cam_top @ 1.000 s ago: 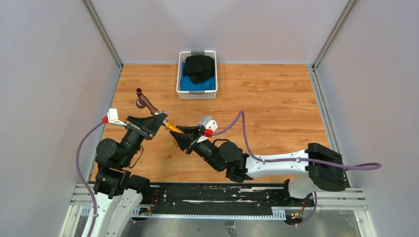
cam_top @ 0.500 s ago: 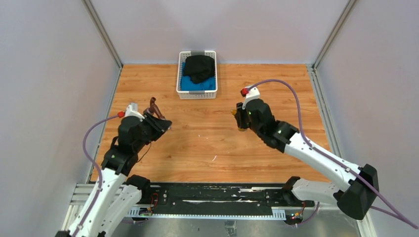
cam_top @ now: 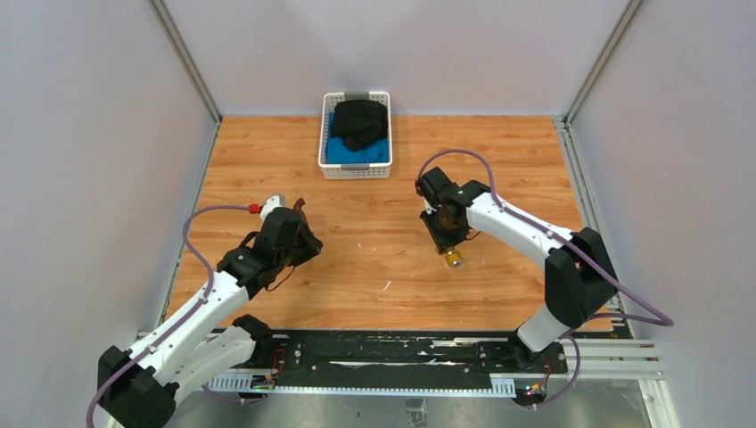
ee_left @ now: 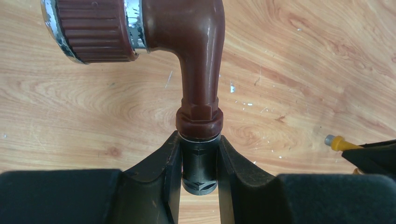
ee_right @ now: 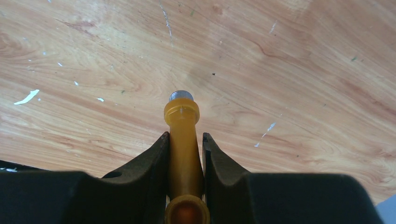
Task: Install the water faucets
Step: Place the water faucet at the center of the board.
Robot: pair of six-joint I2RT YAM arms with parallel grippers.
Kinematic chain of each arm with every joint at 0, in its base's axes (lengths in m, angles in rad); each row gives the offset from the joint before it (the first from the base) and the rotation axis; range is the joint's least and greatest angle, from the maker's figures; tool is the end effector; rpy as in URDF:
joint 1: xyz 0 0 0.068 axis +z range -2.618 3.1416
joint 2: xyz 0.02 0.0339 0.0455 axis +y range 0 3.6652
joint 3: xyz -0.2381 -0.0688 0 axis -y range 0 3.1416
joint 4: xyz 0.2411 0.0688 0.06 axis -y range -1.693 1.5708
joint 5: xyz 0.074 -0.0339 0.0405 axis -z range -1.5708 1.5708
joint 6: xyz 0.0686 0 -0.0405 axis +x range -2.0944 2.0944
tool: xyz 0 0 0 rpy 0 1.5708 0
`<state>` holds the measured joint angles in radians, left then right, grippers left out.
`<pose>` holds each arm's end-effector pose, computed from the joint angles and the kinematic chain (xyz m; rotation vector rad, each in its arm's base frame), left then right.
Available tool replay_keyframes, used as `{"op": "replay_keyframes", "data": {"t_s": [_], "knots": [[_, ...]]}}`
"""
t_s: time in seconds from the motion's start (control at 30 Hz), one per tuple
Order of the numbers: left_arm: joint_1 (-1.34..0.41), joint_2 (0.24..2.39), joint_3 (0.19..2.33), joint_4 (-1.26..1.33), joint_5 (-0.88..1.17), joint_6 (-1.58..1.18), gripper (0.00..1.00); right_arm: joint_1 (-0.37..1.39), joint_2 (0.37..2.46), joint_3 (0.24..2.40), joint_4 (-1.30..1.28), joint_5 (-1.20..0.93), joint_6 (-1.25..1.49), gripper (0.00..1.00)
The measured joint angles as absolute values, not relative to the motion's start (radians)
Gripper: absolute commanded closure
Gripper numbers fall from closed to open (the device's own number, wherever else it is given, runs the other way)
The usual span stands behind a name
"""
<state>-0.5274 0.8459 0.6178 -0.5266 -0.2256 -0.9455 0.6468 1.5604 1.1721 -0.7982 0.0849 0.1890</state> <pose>0.1919 -0.0940 0.1992 -0.6002 2.2745 -0.4850 0.2563 0.1862 0.1839 -0.6028 2.6877 0.1105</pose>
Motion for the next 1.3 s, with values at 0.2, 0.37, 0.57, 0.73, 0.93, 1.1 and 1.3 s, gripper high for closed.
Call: {"op": "replay_keyframes", "data": {"t_s": [0.2, 0.37, 0.57, 0.73, 0.93, 1.1, 1.3], "knots": [[-0.545, 0.848, 0.560, -0.347, -0.268, -0.920, 1.00, 0.639, 1.606, 1.163, -0.763, 0.091, 0.191, 1.00], [-0.624, 0.923, 0.448, -0.074, -0.269, -0.918, 1.00, 0.626, 1.562, 1.094, -0.685, 0.125, 0.213, 1.00], [-0.646, 1.041, 0.345, 0.242, -0.270, -1.003, 1.00, 0.619, 1.400, 0.983, -0.596, 0.148, 0.240, 1.00], [-0.660, 1.144, 0.346, 0.362, -0.278, -1.080, 1.00, 0.617, 1.262, 0.853, -0.487, 0.115, 0.244, 1.00], [-0.669, 1.328, 0.358, 0.488, -0.246, -1.208, 1.00, 0.617, 1.169, 0.809, -0.449, 0.097, 0.243, 1.00], [-0.672, 1.427, 0.327, 0.633, -0.282, -1.329, 0.90, 0.617, 1.139, 0.809, -0.443, 0.097, 0.243, 1.00], [-0.673, 1.544, 0.336, 0.725, -0.278, -1.489, 0.56, 0.617, 1.127, 0.808, -0.448, 0.100, 0.243, 1.00]]}}
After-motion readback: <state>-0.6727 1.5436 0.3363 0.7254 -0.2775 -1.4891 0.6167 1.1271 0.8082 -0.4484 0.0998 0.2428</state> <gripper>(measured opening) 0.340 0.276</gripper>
